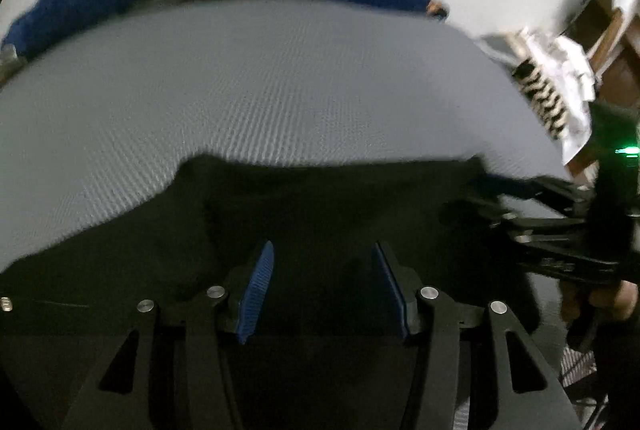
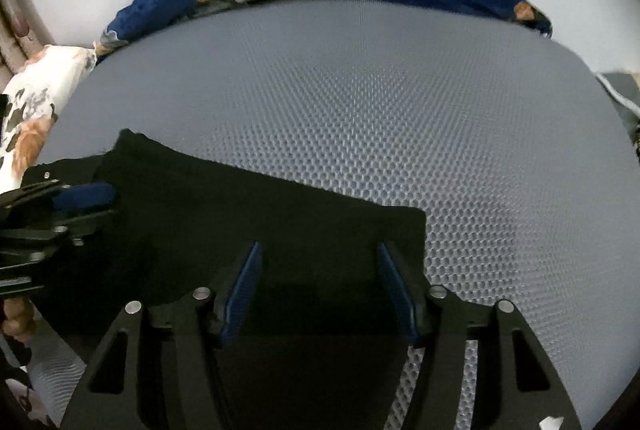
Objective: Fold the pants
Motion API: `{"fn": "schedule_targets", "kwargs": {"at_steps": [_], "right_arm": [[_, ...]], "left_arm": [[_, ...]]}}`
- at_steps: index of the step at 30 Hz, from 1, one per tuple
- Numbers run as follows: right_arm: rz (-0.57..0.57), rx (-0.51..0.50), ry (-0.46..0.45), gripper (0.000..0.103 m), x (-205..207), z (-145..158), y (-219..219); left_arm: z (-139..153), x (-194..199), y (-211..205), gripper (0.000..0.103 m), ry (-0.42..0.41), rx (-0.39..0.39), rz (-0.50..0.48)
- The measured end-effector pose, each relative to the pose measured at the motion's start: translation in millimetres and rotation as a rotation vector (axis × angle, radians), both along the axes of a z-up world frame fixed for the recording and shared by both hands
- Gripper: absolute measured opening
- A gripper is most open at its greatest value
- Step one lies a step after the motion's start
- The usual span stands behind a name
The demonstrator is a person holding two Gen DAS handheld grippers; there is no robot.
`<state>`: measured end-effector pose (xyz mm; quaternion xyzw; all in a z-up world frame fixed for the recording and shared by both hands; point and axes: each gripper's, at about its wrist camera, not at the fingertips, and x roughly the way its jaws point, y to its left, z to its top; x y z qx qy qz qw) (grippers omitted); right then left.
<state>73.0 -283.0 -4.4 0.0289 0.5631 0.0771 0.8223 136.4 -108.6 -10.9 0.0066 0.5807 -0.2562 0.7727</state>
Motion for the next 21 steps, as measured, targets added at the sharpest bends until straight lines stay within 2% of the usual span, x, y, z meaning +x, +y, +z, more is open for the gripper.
{"fn": "schedule_targets", "kwargs": {"at_steps": [4, 7, 10, 13, 16, 21], "right_arm": [[0.006, -0.001, -0.003, 0.057, -2.5, -0.4, -1.0], [0.011, 0.012, 0.011, 0.057, -5.1, 1.3, 3.0], [0.026, 0.055, 0.058, 0.057, -24.1, -2.5, 11.3], [0.068, 0.034, 0.055, 0.059, -48.2, -3.3, 26.4], [0.112, 0.034, 0.068, 0.059, -64.3, -2.4, 43.9], [0.187, 0.085, 0.093, 0.059, -79.1, 0.1, 83.2]], "left_arm": [[-3.4, 4.3, 3.4, 0.052, 0.003, -0.025, 0.019], [5.2, 3.0, 9.9, 0.052, 0.021, -0.024, 0.043], [21.1, -11.0, 33.9, 0.052, -0.004, -0.028, 0.068], [38.0, -26.7, 72.9, 0.052, -0.022, -0.032, 0.122], [54.3, -44.2, 121.8, 0.052, -0.029, -0.034, 0.214], [81.4, -76.8, 210.5, 0.052, -0.071, -0.049, 0.419]]}}
